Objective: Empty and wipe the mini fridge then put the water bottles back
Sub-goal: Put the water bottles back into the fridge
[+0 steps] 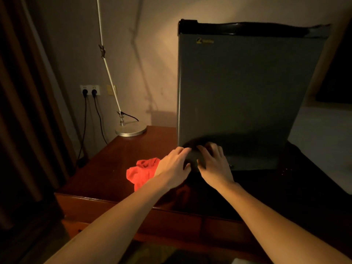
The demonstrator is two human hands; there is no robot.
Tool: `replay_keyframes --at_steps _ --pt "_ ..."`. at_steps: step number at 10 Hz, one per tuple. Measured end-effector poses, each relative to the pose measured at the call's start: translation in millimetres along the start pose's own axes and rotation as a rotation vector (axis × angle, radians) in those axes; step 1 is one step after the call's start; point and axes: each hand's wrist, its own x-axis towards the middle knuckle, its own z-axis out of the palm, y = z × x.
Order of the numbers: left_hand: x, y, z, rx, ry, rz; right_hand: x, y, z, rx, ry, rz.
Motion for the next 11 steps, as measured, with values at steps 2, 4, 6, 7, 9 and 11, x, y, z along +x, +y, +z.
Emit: replay_keyframes --at_steps 2,4,6,7,9,11 --pt "43 -15 18 0.009 -0.063 -0.051 37 14 15 -0.021 -0.047 0.040" --pt "74 -23 26 0.073 0.018 -0.011 62 14 30 -0.074 -0.025 0.058" --pt "83 -14 32 0.067 0.075 -0.003 59 19 38 -0.127 0.017 0.023" --pt "81 -12 30 0.065 0.057 -0.018 55 20 34 -0.129 -0.002 0.014" --pt "68 3 20 0.124 0.011 -0.020 44 27 2 -0.091 -0.083 0.103" --pt "50 30 4 0.128 0.076 0.026 24 38 -47 -0.104 -0.049 0.176"
